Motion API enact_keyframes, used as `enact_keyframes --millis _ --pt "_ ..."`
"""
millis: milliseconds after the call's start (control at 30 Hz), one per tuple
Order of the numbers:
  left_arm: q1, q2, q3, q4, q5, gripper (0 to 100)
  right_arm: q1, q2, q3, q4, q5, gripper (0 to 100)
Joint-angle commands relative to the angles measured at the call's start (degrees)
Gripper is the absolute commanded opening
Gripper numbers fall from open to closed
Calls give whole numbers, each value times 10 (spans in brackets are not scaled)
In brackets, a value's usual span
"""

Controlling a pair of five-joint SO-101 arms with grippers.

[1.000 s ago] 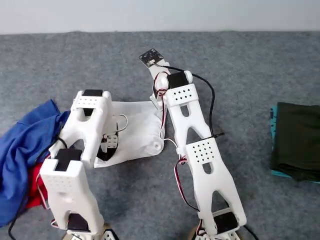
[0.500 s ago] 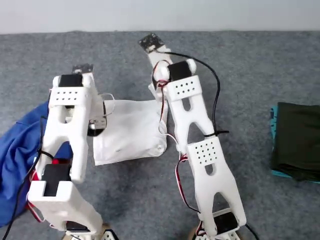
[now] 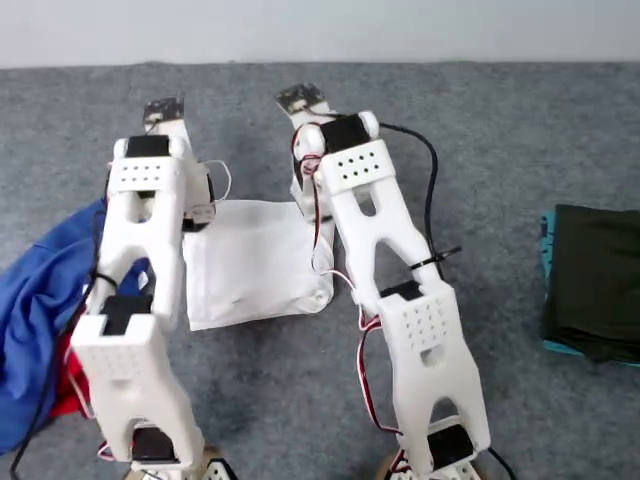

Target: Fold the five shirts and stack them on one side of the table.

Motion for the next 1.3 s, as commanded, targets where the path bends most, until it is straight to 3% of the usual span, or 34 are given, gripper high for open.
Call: enact_keyframes --millis 0,433,833,1033,1267 --pt "-4 31 -91 23 13 15 -24 -69 75 23 -12 9" --pt "-4 239 -270 43 14 15 -54 -29 184 16 -29 9" --pt "-25 353 -535 153 15 15 -70 -40 199 15 -32 9" --pt "-22 266 -489 152 12 15 -66 -133 202 22 -30 9" --pt "-23 99 -313 151 11 15 -67 -233 269 25 -32 9"
